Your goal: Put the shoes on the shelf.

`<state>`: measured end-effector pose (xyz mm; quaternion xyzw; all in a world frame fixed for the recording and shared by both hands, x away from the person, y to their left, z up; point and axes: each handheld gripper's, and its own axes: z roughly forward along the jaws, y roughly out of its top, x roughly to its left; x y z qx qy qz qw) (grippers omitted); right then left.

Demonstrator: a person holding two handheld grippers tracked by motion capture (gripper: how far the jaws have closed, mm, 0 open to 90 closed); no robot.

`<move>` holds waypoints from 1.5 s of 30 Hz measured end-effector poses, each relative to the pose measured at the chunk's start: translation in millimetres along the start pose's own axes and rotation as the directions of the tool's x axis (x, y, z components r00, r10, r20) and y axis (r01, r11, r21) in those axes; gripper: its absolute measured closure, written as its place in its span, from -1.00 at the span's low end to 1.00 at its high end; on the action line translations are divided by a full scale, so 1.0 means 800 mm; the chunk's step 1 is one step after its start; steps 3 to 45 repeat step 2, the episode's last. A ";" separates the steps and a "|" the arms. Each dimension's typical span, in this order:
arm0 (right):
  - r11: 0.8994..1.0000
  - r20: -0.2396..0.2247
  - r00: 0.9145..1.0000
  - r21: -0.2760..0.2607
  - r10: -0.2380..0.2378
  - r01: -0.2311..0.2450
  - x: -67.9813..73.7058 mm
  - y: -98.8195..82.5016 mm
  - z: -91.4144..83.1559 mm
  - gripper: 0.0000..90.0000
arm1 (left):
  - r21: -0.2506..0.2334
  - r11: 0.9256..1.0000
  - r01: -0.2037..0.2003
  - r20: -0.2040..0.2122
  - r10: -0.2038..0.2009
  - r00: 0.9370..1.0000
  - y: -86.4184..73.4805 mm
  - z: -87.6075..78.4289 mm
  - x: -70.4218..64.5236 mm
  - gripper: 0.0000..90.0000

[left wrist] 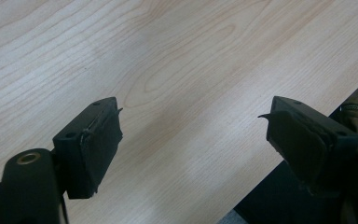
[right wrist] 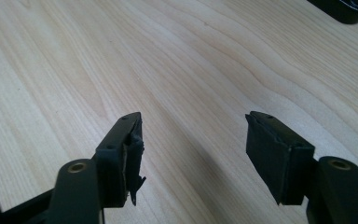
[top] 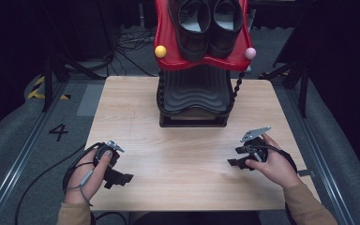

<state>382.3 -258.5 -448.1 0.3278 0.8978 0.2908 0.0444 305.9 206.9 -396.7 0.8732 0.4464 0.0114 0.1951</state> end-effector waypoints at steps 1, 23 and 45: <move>1.000 -0.001 1.000 -0.001 0.004 -0.004 0.000 -0.001 0.000 -0.18 | 0.000 1.000 -0.001 -0.001 0.001 1.000 0.000 0.000 0.000 -0.59; 1.000 0.000 1.000 -0.002 0.007 -0.007 -0.001 -0.002 0.001 -0.20 | 0.001 1.000 0.001 0.001 -0.001 1.000 0.001 0.000 0.000 -0.59; 1.000 0.000 1.000 -0.002 0.007 -0.007 -0.001 -0.002 0.001 -0.20 | 0.001 1.000 0.001 0.001 -0.001 1.000 0.001 0.000 0.000 -0.59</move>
